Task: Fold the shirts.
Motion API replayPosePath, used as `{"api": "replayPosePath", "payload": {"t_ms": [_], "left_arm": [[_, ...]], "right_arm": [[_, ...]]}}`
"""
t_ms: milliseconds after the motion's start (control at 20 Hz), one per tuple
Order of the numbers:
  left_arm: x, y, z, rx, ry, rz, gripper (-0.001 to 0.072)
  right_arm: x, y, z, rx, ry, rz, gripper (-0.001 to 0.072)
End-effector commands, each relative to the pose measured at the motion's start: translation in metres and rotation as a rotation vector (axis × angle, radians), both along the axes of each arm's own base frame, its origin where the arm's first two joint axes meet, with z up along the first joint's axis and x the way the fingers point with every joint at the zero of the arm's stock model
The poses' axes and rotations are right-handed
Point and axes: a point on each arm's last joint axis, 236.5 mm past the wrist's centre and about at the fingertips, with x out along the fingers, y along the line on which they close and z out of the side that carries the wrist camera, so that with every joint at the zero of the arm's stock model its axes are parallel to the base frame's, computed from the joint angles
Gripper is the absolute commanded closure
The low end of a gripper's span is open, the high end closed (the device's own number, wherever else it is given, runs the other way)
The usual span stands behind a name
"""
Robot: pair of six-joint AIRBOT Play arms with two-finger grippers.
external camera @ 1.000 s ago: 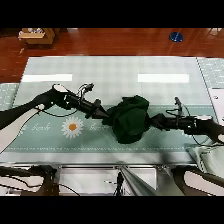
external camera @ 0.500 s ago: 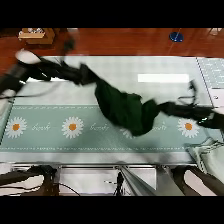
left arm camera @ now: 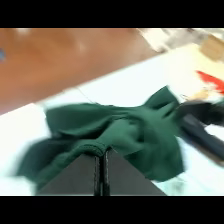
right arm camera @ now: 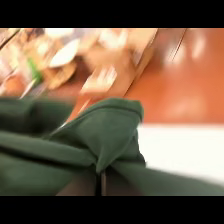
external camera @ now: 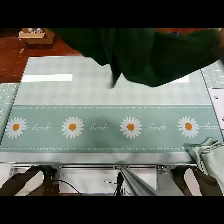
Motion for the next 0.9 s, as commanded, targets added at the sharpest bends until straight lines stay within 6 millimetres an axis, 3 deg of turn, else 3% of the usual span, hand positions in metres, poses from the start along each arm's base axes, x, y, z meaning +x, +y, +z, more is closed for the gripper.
{"api": "replayPosePath", "payload": {"t_ms": [0, 100, 250, 400, 550, 700, 850], "left_arm": [[-0.037, 0.038, 0.020, 0.193, -0.158, 0.243, 0.0688], [-0.051, 0.062, 0.007, 0.300, -0.128, 0.371, 0.0687], [-0.075, 0.067, -0.027, 0.371, 0.016, 0.374, 0.0688], [-0.101, 0.062, -0.071, 0.434, 0.217, 0.292, 0.0687], [-0.110, 0.059, -0.113, 0.436, 0.369, 0.234, 0.0688], [-0.110, 0.051, -0.175, 0.399, 0.527, 0.170, 0.0688], [-0.088, 0.038, -0.231, 0.319, 0.586, 0.144, 0.0688]], "right_arm": [[-0.024, -0.021, 0.070, -0.129, -0.119, -0.179, 0.0687], [-0.035, -0.028, 0.074, -0.179, -0.074, -0.231, 0.0687], [-0.058, -0.009, 0.045, -0.216, 0.089, -0.148, 0.0687], [-0.096, 0.006, -0.017, -0.265, 0.382, -0.022, 0.0687], [-0.115, 0.001, -0.055, -0.296, 0.558, 0.003, 0.0688], [-0.122, 0.021, -0.110, -0.254, 0.739, 0.151, 0.0688], [-0.095, 0.016, -0.178, -0.315, 0.861, 0.138, 0.0688]]}}
